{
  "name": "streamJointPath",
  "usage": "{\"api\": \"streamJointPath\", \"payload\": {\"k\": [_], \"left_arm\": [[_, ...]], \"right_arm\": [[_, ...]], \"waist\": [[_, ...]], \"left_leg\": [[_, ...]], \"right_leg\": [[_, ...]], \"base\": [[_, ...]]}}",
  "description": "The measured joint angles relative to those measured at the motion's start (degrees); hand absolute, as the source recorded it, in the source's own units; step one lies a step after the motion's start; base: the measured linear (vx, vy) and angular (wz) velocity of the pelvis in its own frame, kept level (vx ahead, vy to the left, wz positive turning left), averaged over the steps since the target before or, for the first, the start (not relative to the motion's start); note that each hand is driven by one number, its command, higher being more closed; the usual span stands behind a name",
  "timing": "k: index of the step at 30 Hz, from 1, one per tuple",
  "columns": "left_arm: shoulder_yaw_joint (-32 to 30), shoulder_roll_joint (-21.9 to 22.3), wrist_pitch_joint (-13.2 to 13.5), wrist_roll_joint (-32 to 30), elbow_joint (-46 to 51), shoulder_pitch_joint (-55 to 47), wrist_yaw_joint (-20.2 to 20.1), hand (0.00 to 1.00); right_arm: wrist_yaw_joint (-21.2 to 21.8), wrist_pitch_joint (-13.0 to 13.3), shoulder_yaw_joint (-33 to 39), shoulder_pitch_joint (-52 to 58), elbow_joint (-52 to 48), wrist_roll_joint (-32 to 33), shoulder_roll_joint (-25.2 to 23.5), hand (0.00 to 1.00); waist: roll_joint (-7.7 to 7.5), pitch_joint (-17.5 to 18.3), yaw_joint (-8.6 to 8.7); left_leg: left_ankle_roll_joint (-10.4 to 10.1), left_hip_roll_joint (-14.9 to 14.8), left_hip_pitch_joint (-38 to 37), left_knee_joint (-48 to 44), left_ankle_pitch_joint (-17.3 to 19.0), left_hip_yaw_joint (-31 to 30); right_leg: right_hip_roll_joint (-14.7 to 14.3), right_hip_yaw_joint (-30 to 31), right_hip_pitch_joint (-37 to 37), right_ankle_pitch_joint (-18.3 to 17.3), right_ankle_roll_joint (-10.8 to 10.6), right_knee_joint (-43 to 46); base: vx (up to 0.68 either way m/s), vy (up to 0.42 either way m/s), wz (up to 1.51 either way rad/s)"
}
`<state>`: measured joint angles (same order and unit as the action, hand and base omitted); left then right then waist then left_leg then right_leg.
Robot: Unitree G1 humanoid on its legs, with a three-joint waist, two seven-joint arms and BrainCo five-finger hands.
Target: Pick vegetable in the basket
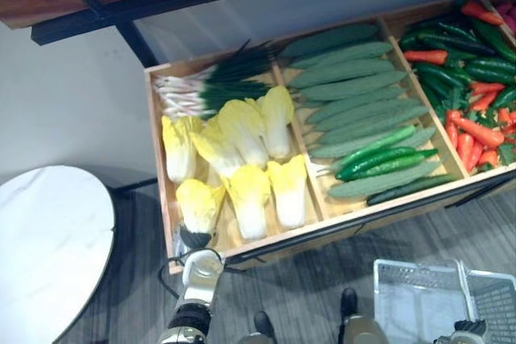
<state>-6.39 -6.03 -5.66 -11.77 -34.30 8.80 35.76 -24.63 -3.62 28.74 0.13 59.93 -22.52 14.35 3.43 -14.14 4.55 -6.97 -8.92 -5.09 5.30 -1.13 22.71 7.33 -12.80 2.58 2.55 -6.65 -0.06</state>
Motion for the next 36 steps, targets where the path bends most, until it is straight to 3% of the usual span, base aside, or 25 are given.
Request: {"api": "streamJointPath", "payload": {"k": [6, 12, 23, 26, 28, 32, 33, 36], "left_arm": [[-0.7, 0.3, -0.8, -0.4, 15.0, -3.6, 0.2, 1.00], [-0.8, 0.0, -0.5, -3.1, 28.7, -4.6, 1.2, 1.00], [1.1, -1.8, 3.6, -7.6, 44.4, -5.5, 0.9, 1.00], [5.1, -5.1, 5.1, -7.6, 45.2, -4.9, -0.8, 1.00], [9.4, -9.4, 6.7, -7.5, 45.1, -3.9, -3.0, 1.00], [17.0, -16.9, 12.0, -7.2, 42.4, -0.8, -9.3, 1.00], [19.8, -19.0, 13.2, -6.6, 41.7, 0.0, -11.5, 1.00], [26.8, -23.4, 15.8, -4.2, 41.2, 2.1, -15.8, 1.00]], "right_arm": [[0.2, 0.1, 0.7, 0.1, -0.3, -0.1, 0.0, 1.00], [1.9, 0.1, 1.2, 0.2, -0.5, -1.0, 1.4, 1.00], [4.7, 0.7, 0.0, 1.8, -1.7, -2.5, 8.7, 1.00], [5.8, 0.6, -4.2, 2.9, -5.4, -4.0, 10.4, 1.00], [7.5, 1.2, -9.8, 2.8, -8.7, -4.6, 14.1, 1.00], [11.7, 4.7, -20.2, 1.8, -18.4, -5.7, 23.1, 1.00], [12.9, 6.8, -23.1, 0.3, -20.5, -6.1, 25.8, 1.00], [14.2, 8.3, -28.4, -3.1, -22.1, -6.0, 28.6, 1.00]], "waist": [[-1.87, 0.7, -0.11], [-1.06, 1.3, -0.10], [0.17, 3.9, 0.03], [0.15, 3.9, 0.07], [0.15, 3.9, 0.23], [0.13, 3.9, 1.73], [0.07, 3.8, 1.81], [-0.17, 3.8, 1.91]], "left_leg": [[0.2, 0.3, -0.2, 0.0, -0.1, 0.0], [0.3, 0.3, -0.9, 0.0, -0.2, 0.4], [0.5, 0.4, -2.7, -0.5, 1.3, 6.5], [0.5, 0.4, -3.7, -0.5, 1.6, 8.5], [0.5, 0.5, -4.4, -0.5, 2.1, 11.1], [0.3, 1.3, -6.5, -0.5, 2.9, 16.1], [0.1, 1.3, -7.9, -0.5, 3.6, 18.2], [-0.3, 1.7, -9.5, -0.9, 4.8, 22.7]], "right_leg": [[0.2, 0.0, -0.1, 0.0, 0.0, 0.3], [0.1, 0.9, -0.1, 0.0, 0.1, 1.0], [-0.8, 7.2, 1.3, 1.8, -0.2, -0.3], [-1.3, 9.3, 1.4, 2.0, -0.1, -0.4], [-1.8, 11.8, 2.2, 2.8, -0.2, -0.8], [-2.7, 17.0, 3.3, 4.2, -0.4, -1.2], [-3.2, 19.6, 3.2, 4.5, -0.7, -1.6], [-3.7, 24.0, 3.7, 5.6, -1.0, -2.3]], "base": [[0.01, -0.002, 0.01], [-0.01, -0.005, -0.05], [-0.01, -0.003, -0.28], [0.00, -0.005, -0.38], [-0.03, -0.010, -0.63], [-0.04, -0.007, -0.75], [-0.05, -0.002, -0.94], [-0.07, 0.002, -0.84]]}}
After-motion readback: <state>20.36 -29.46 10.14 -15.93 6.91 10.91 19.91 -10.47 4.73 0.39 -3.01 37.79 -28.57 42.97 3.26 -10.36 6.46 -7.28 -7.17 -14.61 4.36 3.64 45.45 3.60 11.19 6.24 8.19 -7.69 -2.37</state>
